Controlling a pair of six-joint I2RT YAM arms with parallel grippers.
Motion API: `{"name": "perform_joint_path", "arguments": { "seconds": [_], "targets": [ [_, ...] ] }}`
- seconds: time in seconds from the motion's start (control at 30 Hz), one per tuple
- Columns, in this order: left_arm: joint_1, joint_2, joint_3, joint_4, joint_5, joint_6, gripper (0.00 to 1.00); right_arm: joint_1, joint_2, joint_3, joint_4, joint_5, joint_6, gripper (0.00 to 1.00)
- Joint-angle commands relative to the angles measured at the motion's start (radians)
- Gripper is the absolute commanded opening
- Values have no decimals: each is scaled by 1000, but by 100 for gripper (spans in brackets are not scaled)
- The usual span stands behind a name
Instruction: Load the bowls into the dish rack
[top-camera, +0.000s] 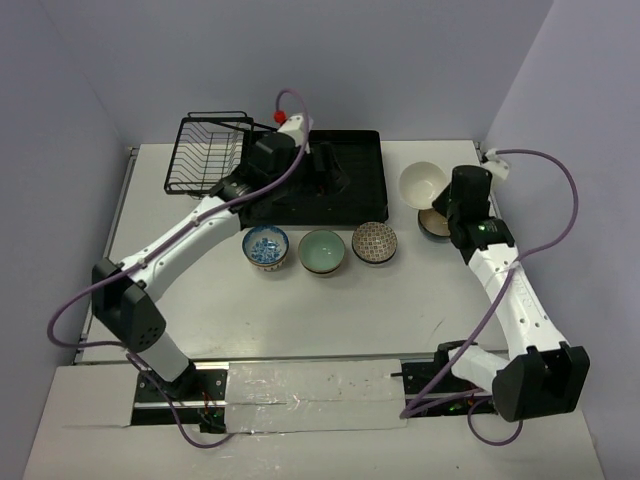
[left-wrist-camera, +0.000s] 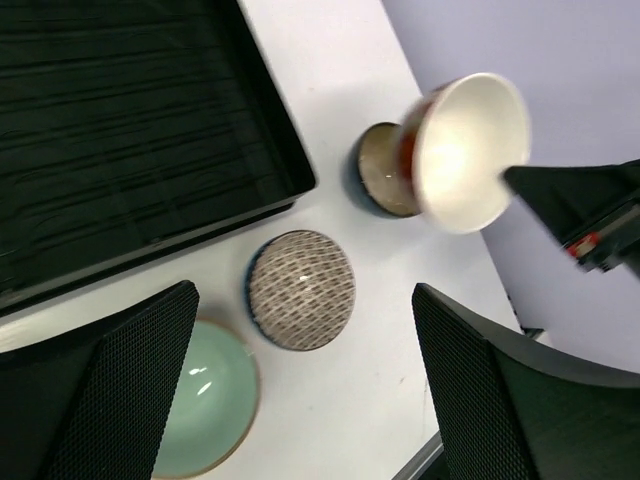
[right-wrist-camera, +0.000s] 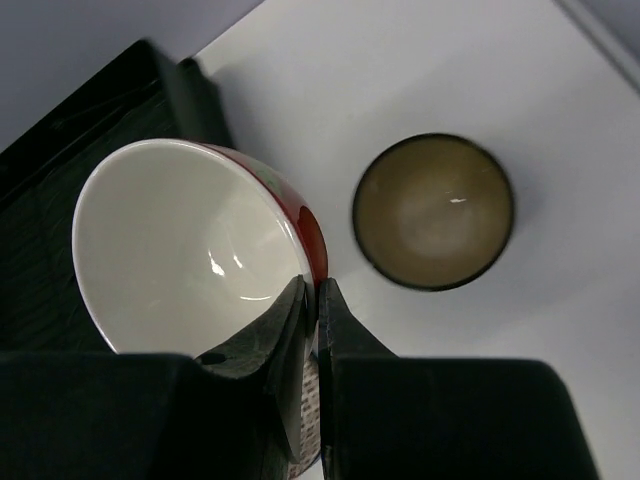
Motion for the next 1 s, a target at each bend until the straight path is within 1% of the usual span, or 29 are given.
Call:
{"name": "perform_joint_path", "arguments": {
  "seconds": [0.0, 0.07, 0.1, 0.17, 0.43, 0.53, 0.57, 0.7, 0.77, 0.9, 0.93, 0.97],
  "targets": [
    [-59, 48, 105, 25, -50, -20, 93, 81, -42, 28, 121, -40, -12, 0],
    [-85, 83, 122, 37, -65, -12, 91, 118, -48, 29, 124, -58, 5, 0],
    [-108, 105, 142, 37, -108, -3, 89, 129, -50, 29, 132, -67, 9, 0],
    [-137, 128, 163, 29, -136, 14, 85, 169, -51, 31, 135, -67, 18, 0],
    [-186, 211, 237, -58, -315, 42, 76, 246, -42, 31, 145, -46, 40, 0],
    [-195, 237, 252, -77, -333, 53, 70, 262, -42, 29, 152, -40, 42, 0],
    [-200, 249, 260, -81, -346, 57, 65, 266, -42, 31, 152, -38, 42, 0],
    [-207, 278, 283, -101, -373, 60, 60, 281, -36, 35, 150, -29, 37, 0],
    [-212, 286, 294, -107, -396, 66, 54, 284, -35, 35, 150, -25, 38, 0],
    [-217, 295, 309, -115, -407, 71, 49, 295, -35, 34, 153, -20, 38, 0],
    [-217, 298, 311, -118, -412, 69, 41, 302, -32, 34, 153, -18, 38, 0],
    [-217, 298, 311, -118, -413, 69, 41, 302, -31, 34, 153, -18, 38, 0]
  ]
}}
